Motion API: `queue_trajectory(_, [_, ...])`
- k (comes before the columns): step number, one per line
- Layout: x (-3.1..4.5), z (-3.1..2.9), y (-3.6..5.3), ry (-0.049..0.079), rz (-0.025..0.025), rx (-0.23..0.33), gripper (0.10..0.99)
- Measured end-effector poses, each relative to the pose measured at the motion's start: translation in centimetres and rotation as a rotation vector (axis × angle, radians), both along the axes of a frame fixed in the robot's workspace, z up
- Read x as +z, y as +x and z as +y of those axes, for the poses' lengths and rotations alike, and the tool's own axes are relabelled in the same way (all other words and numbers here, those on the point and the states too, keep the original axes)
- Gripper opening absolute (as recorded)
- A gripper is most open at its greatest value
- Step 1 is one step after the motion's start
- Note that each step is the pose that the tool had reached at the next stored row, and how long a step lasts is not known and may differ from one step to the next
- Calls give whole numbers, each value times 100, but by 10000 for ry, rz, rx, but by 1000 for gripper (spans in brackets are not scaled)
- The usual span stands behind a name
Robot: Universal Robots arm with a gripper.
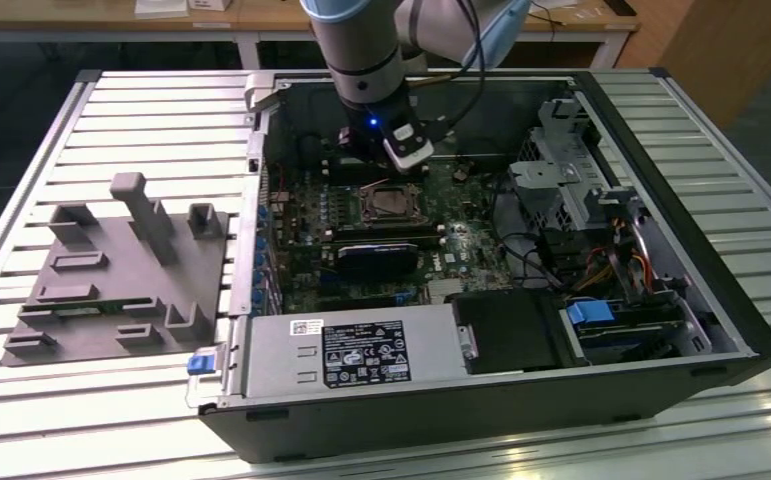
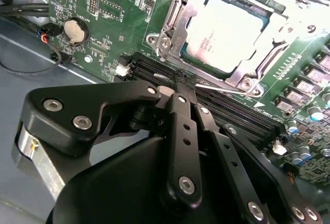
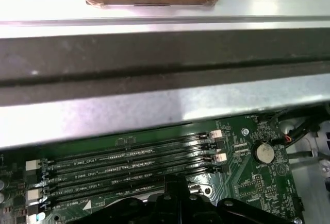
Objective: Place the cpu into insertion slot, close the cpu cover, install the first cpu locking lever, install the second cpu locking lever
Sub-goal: 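Install the first cpu locking lever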
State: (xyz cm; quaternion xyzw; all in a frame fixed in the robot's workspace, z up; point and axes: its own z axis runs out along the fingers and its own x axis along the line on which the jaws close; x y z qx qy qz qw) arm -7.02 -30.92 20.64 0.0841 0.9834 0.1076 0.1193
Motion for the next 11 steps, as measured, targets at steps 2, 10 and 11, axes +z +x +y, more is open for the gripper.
queue_trajectory(2, [-4,11,0,-11,-2,-93,106])
queue_trajectory(10, [-21,53,0,-43,-6,-559,106])
queue_trajectory(11, [-23,59,0,-44,-7,-608,106])
